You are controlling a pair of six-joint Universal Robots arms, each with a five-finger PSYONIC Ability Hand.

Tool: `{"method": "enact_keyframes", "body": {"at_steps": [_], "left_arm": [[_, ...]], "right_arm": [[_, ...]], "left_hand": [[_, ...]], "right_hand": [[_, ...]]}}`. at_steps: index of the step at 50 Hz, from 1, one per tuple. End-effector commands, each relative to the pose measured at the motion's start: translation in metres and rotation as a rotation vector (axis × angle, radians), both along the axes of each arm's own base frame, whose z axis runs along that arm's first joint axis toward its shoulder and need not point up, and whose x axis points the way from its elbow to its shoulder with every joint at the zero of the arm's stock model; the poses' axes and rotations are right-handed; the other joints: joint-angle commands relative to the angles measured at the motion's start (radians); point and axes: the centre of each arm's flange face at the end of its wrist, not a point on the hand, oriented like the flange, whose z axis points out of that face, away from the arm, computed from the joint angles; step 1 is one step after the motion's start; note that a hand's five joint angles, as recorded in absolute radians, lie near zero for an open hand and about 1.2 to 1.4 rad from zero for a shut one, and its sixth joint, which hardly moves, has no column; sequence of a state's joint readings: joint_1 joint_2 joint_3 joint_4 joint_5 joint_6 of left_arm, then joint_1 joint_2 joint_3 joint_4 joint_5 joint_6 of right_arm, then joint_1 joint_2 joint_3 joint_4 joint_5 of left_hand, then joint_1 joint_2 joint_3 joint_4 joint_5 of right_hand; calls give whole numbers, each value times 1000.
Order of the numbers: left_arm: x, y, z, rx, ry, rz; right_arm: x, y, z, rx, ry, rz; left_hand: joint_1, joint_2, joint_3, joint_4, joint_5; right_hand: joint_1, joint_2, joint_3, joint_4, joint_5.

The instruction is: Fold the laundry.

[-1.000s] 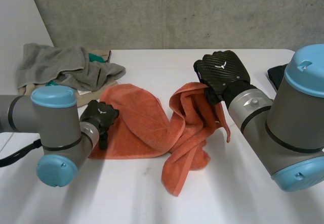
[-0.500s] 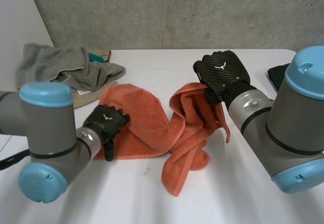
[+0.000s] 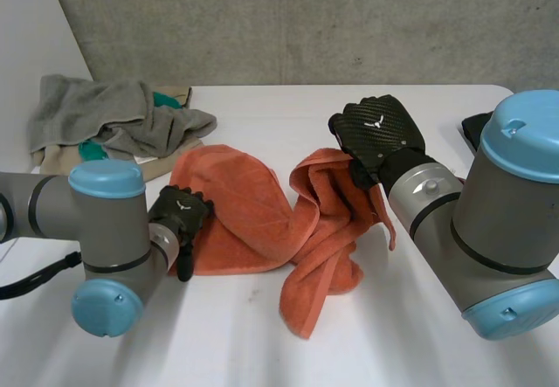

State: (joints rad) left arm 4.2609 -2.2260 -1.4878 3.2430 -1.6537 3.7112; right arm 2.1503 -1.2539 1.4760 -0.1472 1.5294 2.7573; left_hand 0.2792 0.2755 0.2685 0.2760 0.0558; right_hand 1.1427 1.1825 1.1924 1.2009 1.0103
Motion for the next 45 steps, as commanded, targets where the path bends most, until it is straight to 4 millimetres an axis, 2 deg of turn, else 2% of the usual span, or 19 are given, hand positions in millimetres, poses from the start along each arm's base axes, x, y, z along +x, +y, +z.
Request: {"method": "enact_keyframes", "body": {"at_steps": [1, 7, 12, 15, 16, 17, 19, 22, 23, 26, 27, 30, 31, 32, 34, 37, 41, 42, 45], "left_arm": [[-1, -14, 4, -42, 15, 21], [-1, -21, 5, -59, 21, 31], [-1, -27, 7, -71, 27, 38], [-1, -31, 12, -87, 34, 42], [0, -32, 17, -96, 38, 47], [2, -34, 20, -101, 42, 52], [4, -35, 30, -121, 54, 61], [12, -37, 64, -181, 94, 82], [19, -36, 85, -213, 120, 99], [30, -29, 121, -253, 166, 117], [35, -21, 147, -282, 205, 114], [42, -7, 181, -321, 262, 91], [48, 2, 200, -340, 288, 70], [50, 5, 206, -346, 297, 64], [54, 4, 207, -321, 310, 51], [57, -5, 196, -260, 298, 43], [58, -29, 166, -177, 252, 87], [57, -40, 154, -155, 228, 105], [56, -62, 136, -143, 189, 136]], "right_arm": [[0, 1, -1, -2, 5, 2], [1, 2, -2, -1, 7, 5], [1, 3, -3, 1, 9, 5], [1, 3, -2, 1, 9, 4], [1, 3, -2, -2, 11, 3], [0, 3, 0, -8, 11, -2], [-2, 1, 1, -14, 15, -9], [-9, -5, 7, -34, 26, -40], [-12, -7, 10, -46, 30, -50], [-23, -12, 19, -78, 64, -78], [-28, -13, 23, -91, 95, -87], [-35, -10, 22, -81, 169, -83], [-40, -8, 19, -62, 225, -74], [-42, -8, 17, -50, 253, -69], [-46, -6, 13, -30, 304, -54], [-51, -6, 2, 23, 370, -25], [-49, -15, -21, 88, 422, 5], [-47, -20, -30, 109, 429, 6], [-44, -34, -41, 123, 432, -9]], "left_hand": [[145, 149, 156, 149, 194], [228, 231, 238, 231, 276], [445, 448, 455, 448, 493], [834, 838, 845, 838, 883], [1030, 1034, 1041, 1034, 1079], [1116, 1120, 1127, 1119, 1165], [1117, 1121, 1128, 1120, 1166], [1117, 1121, 1128, 1120, 1166], [1117, 1121, 1128, 1120, 1166], [1117, 1121, 1128, 1120, 1166], [1117, 1121, 1128, 1120, 1166], [1117, 1121, 1128, 1120, 1166], [1117, 1121, 1128, 1120, 1166], [1117, 1121, 1128, 1120, 1166], [1117, 1121, 1128, 1120, 1166], [1117, 1121, 1128, 1120, 1166], [1117, 1121, 1128, 1120, 1166], [1117, 1121, 1128, 1120, 1166], [1117, 1121, 1128, 1120, 1166]], "right_hand": [[254, 214, 204, 195, 211], [254, 214, 204, 195, 211], [254, 214, 204, 195, 211], [254, 214, 204, 195, 211], [254, 214, 204, 195, 211], [254, 214, 204, 195, 211], [254, 214, 204, 195, 211], [254, 214, 204, 195, 211], [254, 214, 204, 195, 211], [254, 214, 204, 195, 211], [254, 214, 204, 195, 211], [254, 214, 204, 195, 211], [254, 214, 204, 195, 211], [254, 214, 204, 195, 211], [254, 214, 204, 195, 211], [254, 214, 204, 195, 211], [254, 214, 204, 195, 211], [254, 214, 204, 195, 211], [254, 214, 204, 195, 211]]}}
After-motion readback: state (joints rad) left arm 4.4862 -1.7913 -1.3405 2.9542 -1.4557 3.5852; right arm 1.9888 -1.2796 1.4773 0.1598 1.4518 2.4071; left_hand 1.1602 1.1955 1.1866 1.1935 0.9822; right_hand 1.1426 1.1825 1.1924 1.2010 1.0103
